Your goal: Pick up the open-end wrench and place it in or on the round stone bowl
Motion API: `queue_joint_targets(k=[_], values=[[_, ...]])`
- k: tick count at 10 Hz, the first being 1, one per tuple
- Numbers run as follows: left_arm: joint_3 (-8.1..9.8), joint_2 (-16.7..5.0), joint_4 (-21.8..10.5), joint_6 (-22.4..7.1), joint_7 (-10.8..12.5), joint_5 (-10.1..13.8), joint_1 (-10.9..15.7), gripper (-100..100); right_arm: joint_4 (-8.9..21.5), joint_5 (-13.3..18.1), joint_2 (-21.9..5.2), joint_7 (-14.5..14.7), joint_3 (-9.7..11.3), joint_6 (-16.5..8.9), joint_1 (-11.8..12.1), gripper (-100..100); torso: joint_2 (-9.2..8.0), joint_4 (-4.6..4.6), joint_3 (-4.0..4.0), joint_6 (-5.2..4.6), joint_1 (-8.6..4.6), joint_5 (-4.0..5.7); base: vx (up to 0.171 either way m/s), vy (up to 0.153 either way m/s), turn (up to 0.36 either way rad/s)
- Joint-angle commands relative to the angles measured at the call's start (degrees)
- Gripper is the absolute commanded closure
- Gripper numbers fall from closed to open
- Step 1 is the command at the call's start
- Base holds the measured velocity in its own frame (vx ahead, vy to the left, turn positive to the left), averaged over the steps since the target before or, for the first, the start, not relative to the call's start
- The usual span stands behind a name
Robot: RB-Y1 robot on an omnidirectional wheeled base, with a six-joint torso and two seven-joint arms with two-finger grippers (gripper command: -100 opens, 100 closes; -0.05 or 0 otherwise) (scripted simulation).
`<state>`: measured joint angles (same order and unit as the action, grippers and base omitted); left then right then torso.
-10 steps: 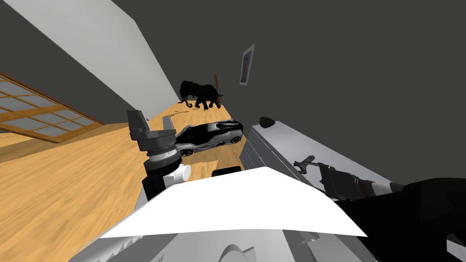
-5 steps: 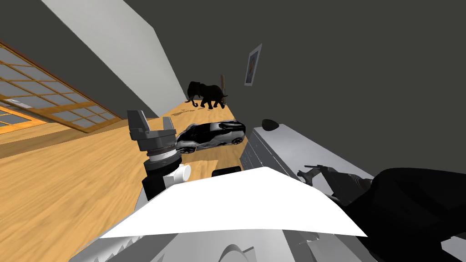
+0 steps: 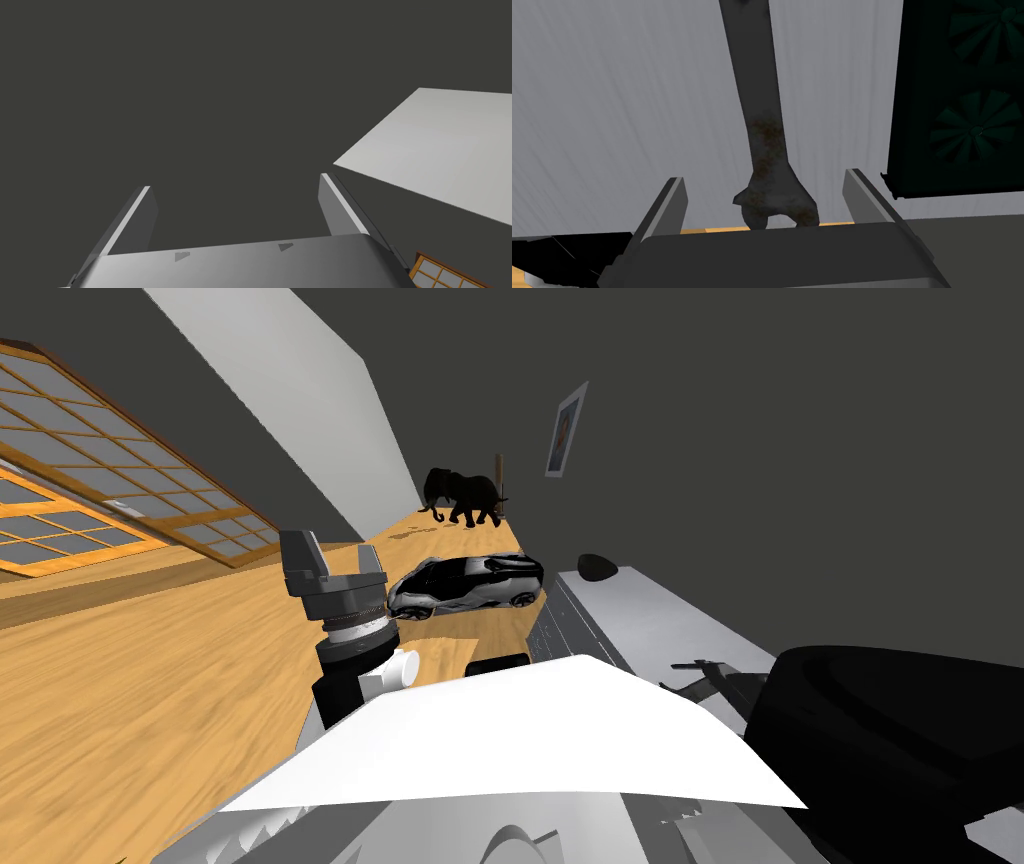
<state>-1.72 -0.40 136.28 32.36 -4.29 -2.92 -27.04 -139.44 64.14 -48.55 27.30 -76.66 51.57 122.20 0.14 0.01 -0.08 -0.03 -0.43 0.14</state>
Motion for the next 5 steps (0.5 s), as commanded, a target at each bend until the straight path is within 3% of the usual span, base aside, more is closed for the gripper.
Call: queue_joint_targets(k=[1, 4, 5], values=[[0.0, 0.0, 0.0, 0.0, 0.0, 0.0, 0.0, 0, -0.4, 1.2, -1.6, 0.9, -1.0, 0.0, 2.9, -100, 0.0, 0.0, 0.0, 0.0, 0.0, 0.0, 0.024, -0.117, 0.124], [0.0, 0.0, 0.0, 0.0, 0.0, 0.0, 0.0, 0, -0.8, 2.4, -3.3, 1.6, -1.8, -0.2, 6.5, -100, 0.03, 0.0, -0.02, -0.02, 0.16, -0.03, 0.012, -0.072, 0.068], [0.0, 0.0, 0.0, 0.0, 0.0, 0.0, 0.0, 0, -0.7, 2.2, -3.0, 1.6, -1.7, -0.1, 5.8, -100, -0.01, -0.01, 0.01, -0.03, 0.25, -0.06, 0.0, -0.021, 0.011]])
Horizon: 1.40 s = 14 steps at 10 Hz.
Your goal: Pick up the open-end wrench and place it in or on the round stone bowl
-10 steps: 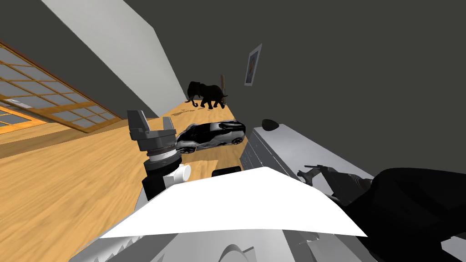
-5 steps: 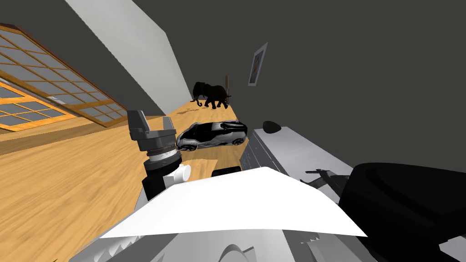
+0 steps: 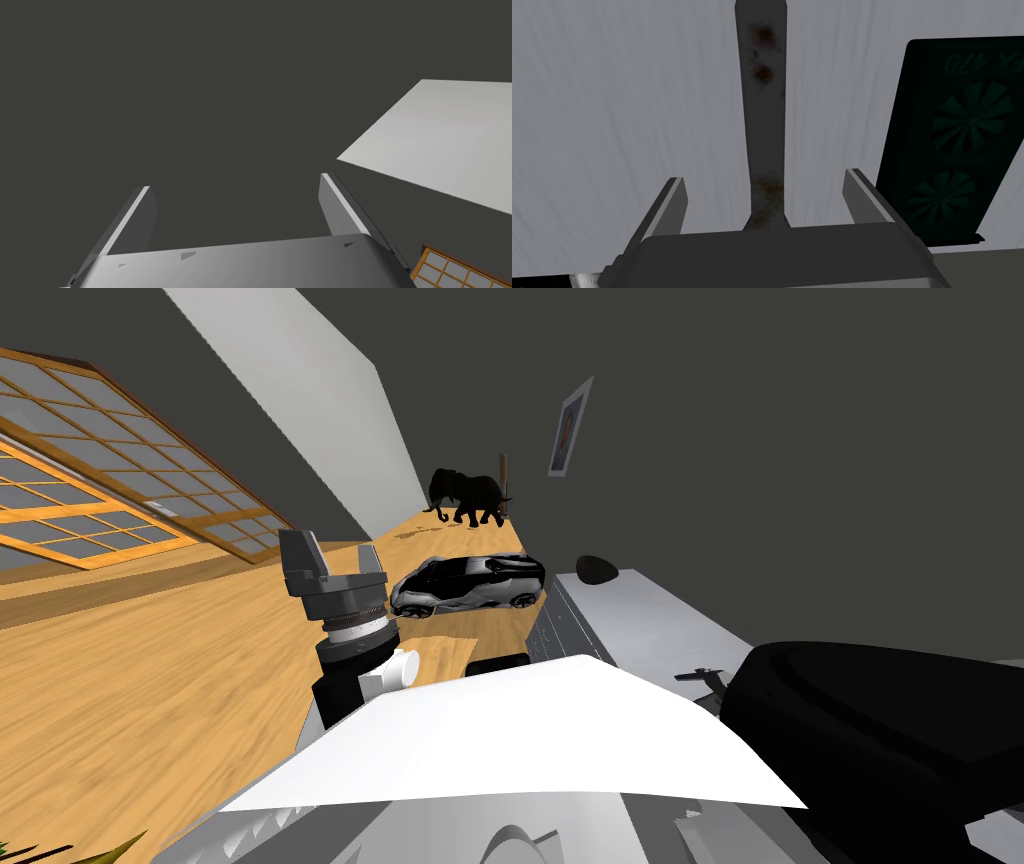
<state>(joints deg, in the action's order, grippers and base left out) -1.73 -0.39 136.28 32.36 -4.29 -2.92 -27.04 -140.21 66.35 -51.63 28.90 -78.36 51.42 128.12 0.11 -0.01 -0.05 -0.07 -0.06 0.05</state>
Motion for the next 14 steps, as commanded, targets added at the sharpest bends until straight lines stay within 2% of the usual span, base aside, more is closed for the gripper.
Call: queue_joint_targets(k=[1, 2, 5, 6, 7, 11, 12, 13, 14], values=[[0.0, 0.0, 0.0, 0.0, 0.0, 0.0, 0.0, 0, 0.0, 0.0, 0.0, 0.0, 0.0, 0.0, 0.0, 0, 0.0, 0.0, 0.0, 0.0, 0.0, 0.0, 0.0, 0.0, 0.0], [0.0, 0.0, 0.0, 0.0, 0.0, 0.0, 0.0, 0, 0.5, 1.5, -1.1, -0.2, 2.0, -1.2, -0.5, -100, -0.01, 0.0, 0.01, 0.0, 0.08, -0.02, 0.008, 0.006, -0.008], [0.0, 0.0, 0.0, 0.0, 0.0, 0.0, 0.0, 0, 1.5, 4.6, -3.3, -0.7, 5.9, -3.7, -1.4, -100, 0.03, 0.01, -0.01, 0.0, 0.19, -0.05, 0.014, 0.02, -0.01], [0.0, 0.0, 0.0, 0.0, 0.0, 0.0, 0.0, 0, 1.3, 4.1, -3.0, -0.7, 5.1, -3.3, -1.2, -100, 0.03, 0.01, -0.02, 0.0, 0.19, -0.05, 0.007, 0.01, -0.003], [0.0, 0.0, 0.0, 0.0, 0.0, 0.0, 0.0, 0, 1.3, 4.2, -3.1, -0.8, 5.2, -3.5, -1.2, 100, 0.01, 0.01, -0.01, 0.0, 0.17, -0.06, 0.0, 0.0, 0.0], [0.0, 0.0, 0.0, 0.0, 0.0, 0.0, 0.0, 0, 1.3, 4.2, -3.1, -0.8, 5.2, -3.4, -1.2, 100, 0.02, 0.0, -0.01, 0.01, 0.11, -0.02, 0.0, 0.0, 0.0], [0.0, 0.0, 0.0, 0.0, 0.0, 0.0, 0.0, 0, 1.3, 4.2, -3.1, -0.8, 5.2, -3.4, -1.2, 0, 0.02, 0.0, -0.01, 0.01, 0.11, -0.02, 0.0, 0.0, 0.0], [0.0, 0.0, 0.0, 0.0, 0.0, 0.0, 0.0, 0, 0.8, 2.6, -1.8, -0.4, 3.3, -2.1, -0.8, 100, 0.02, 0.0, -0.01, 0.01, 0.11, -0.02, -0.009, -0.014, 0.012], [0.0, 0.0, 0.0, 0.0, 0.0, 0.0, 0.0, 0, 0.5, 1.5, -1.1, -0.2, 2.0, -1.2, -0.5, 100, 0.01, 0.0, 0.0, 0.02, 0.09, -0.04, -0.012, -0.024, 0.017]])
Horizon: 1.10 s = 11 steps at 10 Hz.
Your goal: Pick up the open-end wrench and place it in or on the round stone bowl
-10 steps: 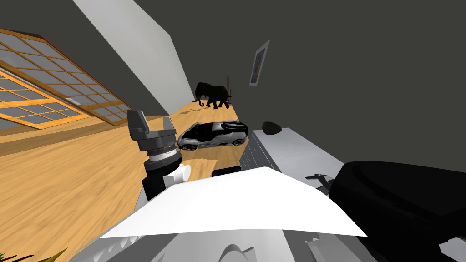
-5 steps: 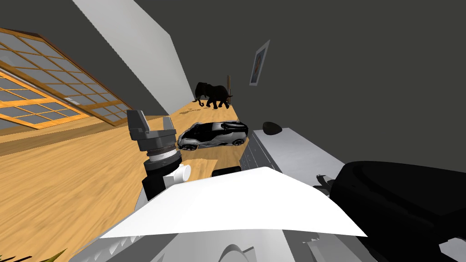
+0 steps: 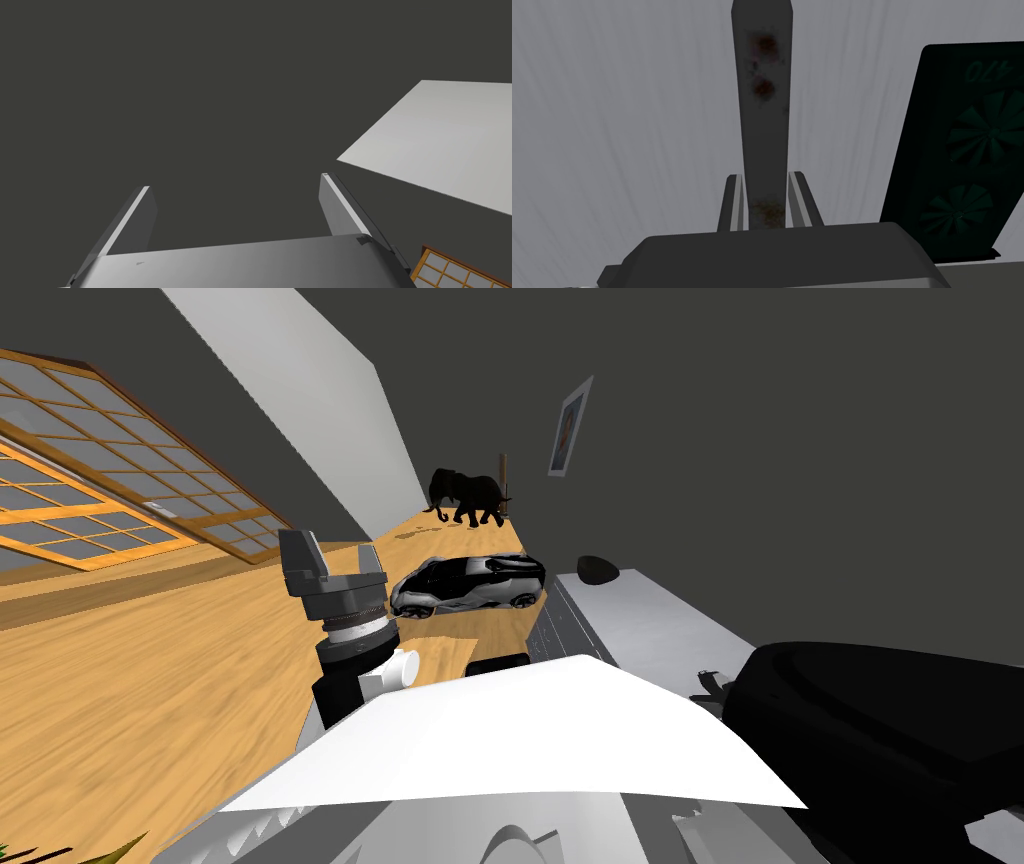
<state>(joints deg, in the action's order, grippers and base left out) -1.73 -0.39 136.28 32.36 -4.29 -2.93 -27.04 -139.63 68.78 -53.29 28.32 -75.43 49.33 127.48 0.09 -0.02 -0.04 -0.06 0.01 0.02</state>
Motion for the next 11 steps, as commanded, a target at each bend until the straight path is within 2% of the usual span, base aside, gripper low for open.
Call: queue_joint_targets(k=[1, 2, 3, 4, 5, 8, 9, 11], values=[[0.0, 0.0, 0.0, 0.0, 0.0, 0.0, 0.0, 0, -0.2, -1.4, 0.9, 0.4, -1.6, 1.3, 0.3, 100, 0.0, 0.0, 0.0, 0.0, 0.0, 0.0, -0.011, -0.019, 0.006], [0.0, 0.0, 0.0, 0.0, 0.0, 0.0, 0.0, 0, -0.6, -2.4, 1.7, 0.6, -2.9, 2.1, 0.6, 100, 0.0, 0.0, 0.0, 0.01, 0.0, 0.01, -0.012, -0.014, 0.006], [0.0, 0.0, 0.0, 0.0, 0.0, 0.0, 0.0, 0, -0.2, -1.9, 1.1, 0.4, -2.2, 1.5, 0.4, 100, -0.01, 0.0, 0.0, 0.01, 0.01, 0.0, -0.005, -0.007, 0.002], [0.0, 0.0, 0.0, 0.0, 0.0, 0.0, 0.0, 0, -0.2, -2.0, 1.2, 0.5, -2.4, 1.7, 0.4, 0, 0.01, 0.0, 0.0, 0.01, 0.02, 0.02, 0.0, 0.0, 0.0], [0.0, 0.0, 0.0, 0.0, 0.0, 0.0, 0.0, 0, 1.5, -1.9, 3.1, 0.5, -4.3, 1.8, -1.1, 100, 0.02, 0.01, -0.01, 0.01, 0.03, 0.02, -0.026, 0.013, -0.051], [0.0, 0.0, 0.0, 0.0, 0.0, 0.0, 0.0, 0, 4.9, -1.6, 6.3, 0.5, -6.9, 2.6, -4.6, 100, -0.12, -0.06, 0.09, -0.05, 0.15, -0.05, -0.017, 0.034, -0.066], [0.0, 0.0, 0.0, 0.0, 0.0, 0.0, 0.0, 0, 4.9, -1.6, 6.3, 0.5, -6.9, 2.6, -4.6, 100, -0.04, -0.05, 0.05, -0.06, 0.2, -0.08, 0.022, 0.025, -0.024], [0.0, 0.0, 0.0, 0.0, 0.0, 0.0, 0.0, 0, 7.2, -1.6, 7.9, 0.6, -8.1, 3.5, -6.6, 100, 0.09, -0.03, -0.02, -0.04, 0.17, -0.07, 0.053, 0.03, -0.045]])
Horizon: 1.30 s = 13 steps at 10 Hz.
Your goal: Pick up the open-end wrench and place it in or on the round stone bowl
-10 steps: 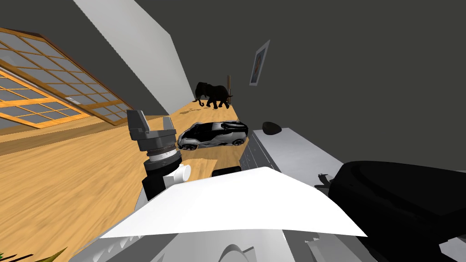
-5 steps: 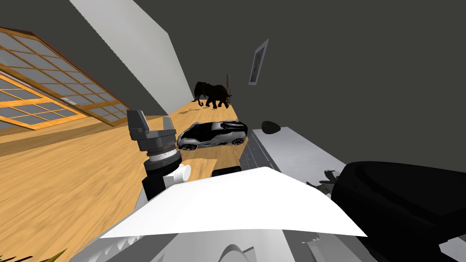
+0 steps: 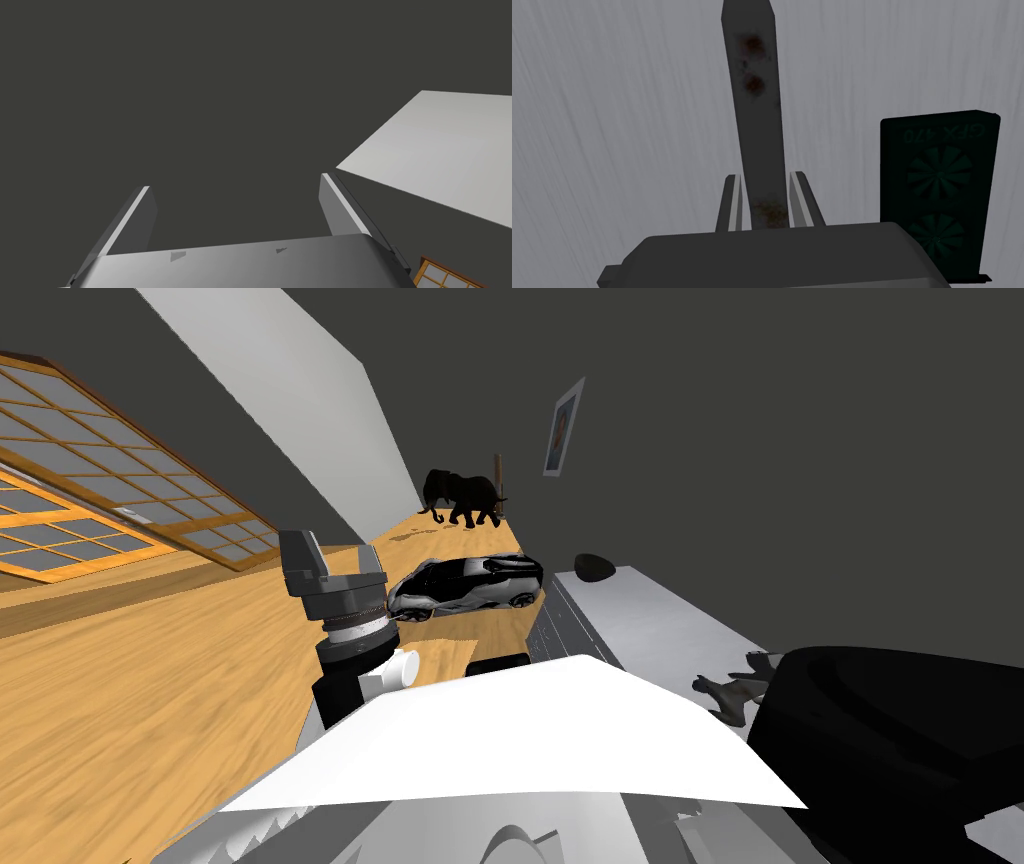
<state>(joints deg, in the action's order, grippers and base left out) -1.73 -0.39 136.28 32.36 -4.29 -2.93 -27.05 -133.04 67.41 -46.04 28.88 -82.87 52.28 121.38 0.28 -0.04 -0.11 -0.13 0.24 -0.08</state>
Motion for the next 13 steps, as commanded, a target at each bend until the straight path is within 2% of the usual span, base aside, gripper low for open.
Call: queue_joint_targets(k=[1, 3, 6, 13], values=[[0.0, 0.0, 0.0, 0.0, 0.0, 0.0, 0.0, 0, 1.7, -0.2, 1.4, 0.1, -1.2, 1.0, -1.3, 100, 0.0, 0.0, 0.0, 0.0, 0.0, 0.0, 0.098, 0.041, -0.065], [0.0, 0.0, 0.0, 0.0, 0.0, 0.0, 0.0, 0, 5.1, -0.4, 2.9, 0.3, -2.3, 3.1, -3.0, 100, 0.2, 0.03, -0.11, 0.0, 0.08, -0.02, 0.156, 0.065, -0.064], [0.0, 0.0, 0.0, 0.0, 0.0, 0.0, 0.0, 0, 8.3, -1.1, 3.6, 0.5, -3.2, 5.7, -3.9, 100, 0.64, 0.15, -0.38, 0.03, 0.11, -0.03, 0.204, 0.046, -0.036], [0.0, 0.0, 0.0, 0.0, 0.0, 0.0, 0.0, 0, 13.8, -4.6, 2.5, 1.6, -6.0, 13.3, -4.3, 100, 0.67, 0.21, -0.44, 0.02, 0.03, 0.06, 0.188, 0.047, 0.002]])
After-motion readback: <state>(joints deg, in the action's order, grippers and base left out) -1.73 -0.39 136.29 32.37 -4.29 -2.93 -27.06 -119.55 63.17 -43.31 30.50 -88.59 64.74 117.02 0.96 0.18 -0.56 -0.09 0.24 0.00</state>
